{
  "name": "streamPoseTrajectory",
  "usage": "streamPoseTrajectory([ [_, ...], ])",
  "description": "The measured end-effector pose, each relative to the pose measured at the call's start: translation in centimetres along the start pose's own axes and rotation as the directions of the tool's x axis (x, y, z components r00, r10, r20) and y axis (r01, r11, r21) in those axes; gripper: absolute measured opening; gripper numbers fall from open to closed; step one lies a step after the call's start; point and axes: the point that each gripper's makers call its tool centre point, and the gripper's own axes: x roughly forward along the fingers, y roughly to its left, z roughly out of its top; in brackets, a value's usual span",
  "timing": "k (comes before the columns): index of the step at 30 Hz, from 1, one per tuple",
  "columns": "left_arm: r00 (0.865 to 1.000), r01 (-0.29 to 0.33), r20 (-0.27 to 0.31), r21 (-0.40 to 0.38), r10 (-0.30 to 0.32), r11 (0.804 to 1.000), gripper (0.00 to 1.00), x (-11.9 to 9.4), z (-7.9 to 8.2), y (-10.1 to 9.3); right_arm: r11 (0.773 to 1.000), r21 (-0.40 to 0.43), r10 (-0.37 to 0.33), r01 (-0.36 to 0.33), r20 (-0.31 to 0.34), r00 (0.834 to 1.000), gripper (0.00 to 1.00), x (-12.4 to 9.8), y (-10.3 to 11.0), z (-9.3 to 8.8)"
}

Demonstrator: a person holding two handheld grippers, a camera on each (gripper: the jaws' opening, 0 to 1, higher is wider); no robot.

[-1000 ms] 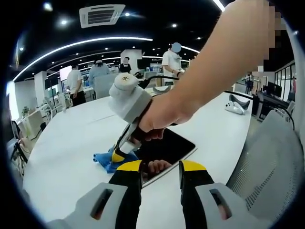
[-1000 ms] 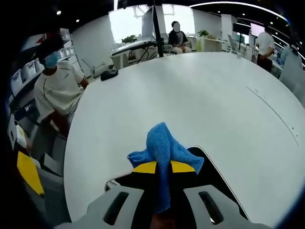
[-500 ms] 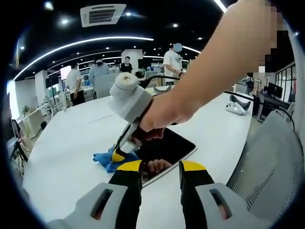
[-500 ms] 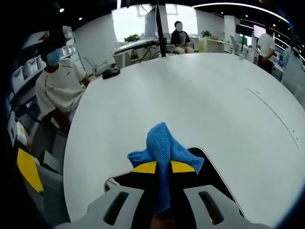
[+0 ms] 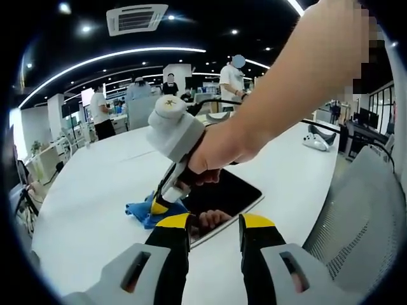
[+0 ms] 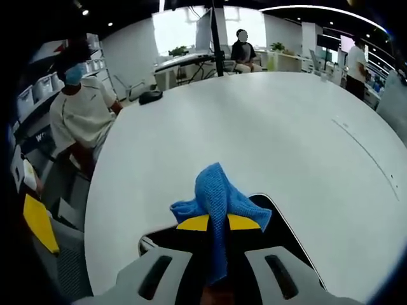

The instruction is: Wipe the mirror surface with the cleaning cloth until all visible marks leave the cleaned area.

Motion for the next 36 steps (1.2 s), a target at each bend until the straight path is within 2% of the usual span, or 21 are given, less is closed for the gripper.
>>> streamPoseTrajectory([
  [6,1.0,0.009,-0.008,0.024,-0.009,1.0,0.29,0.4,0.0,-0.8,1.0,0.003,0.004,-0.004,0.001,1.0,0.04,-0.4,-0.3,-0.5],
  [36,1.0,0.008,-0.017,0.026,-0.008,1.0,0.29,0.4,-0.1,-0.8,1.0,0.016,-0.007,0.007,-0.009,1.0,0.04,-1.9,-1.2,-2.0],
])
